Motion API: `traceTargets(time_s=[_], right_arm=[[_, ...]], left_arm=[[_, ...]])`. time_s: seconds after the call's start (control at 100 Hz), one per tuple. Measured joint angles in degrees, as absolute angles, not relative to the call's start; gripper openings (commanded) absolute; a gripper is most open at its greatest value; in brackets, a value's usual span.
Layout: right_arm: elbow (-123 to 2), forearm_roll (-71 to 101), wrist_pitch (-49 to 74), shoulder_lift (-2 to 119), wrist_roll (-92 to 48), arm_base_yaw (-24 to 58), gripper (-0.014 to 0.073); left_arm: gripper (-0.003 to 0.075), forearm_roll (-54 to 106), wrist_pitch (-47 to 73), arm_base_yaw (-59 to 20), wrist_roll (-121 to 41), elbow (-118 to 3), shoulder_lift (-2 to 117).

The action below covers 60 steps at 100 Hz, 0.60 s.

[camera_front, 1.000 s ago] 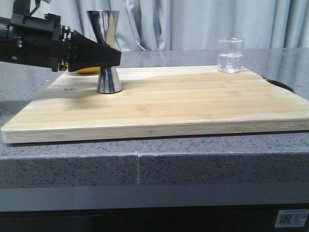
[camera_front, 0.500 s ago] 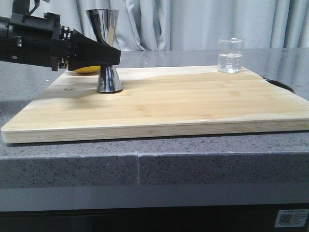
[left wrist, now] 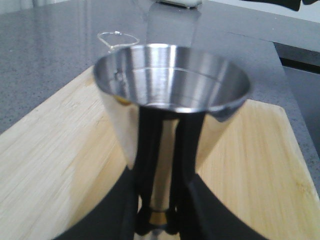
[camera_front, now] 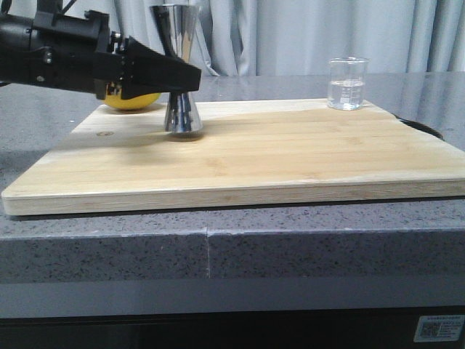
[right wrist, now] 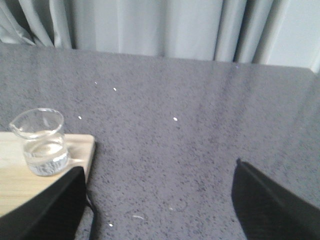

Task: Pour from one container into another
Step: 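Close the left gripper on the jigger's waist and lift it, then move the right gripper to the glass beaker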

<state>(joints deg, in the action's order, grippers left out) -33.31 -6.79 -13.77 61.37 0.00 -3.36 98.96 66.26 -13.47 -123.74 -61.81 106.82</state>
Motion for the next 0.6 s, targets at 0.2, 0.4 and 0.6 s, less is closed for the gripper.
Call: traceTargets(time_s=[0.2, 0.4, 0.6], right_arm=[[-30.10, -6.83, -20.70, 63.66, 0.00, 0.54, 0.0531], [-30.10, -6.97, -27.41, 71.01, 0.00, 5.18, 0.0531], [-30.10, -6.97, -35.55, 78.02, 1.20, 6.39, 0.0531]], left_arm=[[-0.0019, 99.09, 66.26, -14.42, -123.74, -63.01, 106.82], [-0.0019, 99.31, 66.26, -14.54, -123.74, -63.01, 106.82], [-0.0019, 99.35, 66.26, -14.54, -123.74, -63.01, 106.82]])
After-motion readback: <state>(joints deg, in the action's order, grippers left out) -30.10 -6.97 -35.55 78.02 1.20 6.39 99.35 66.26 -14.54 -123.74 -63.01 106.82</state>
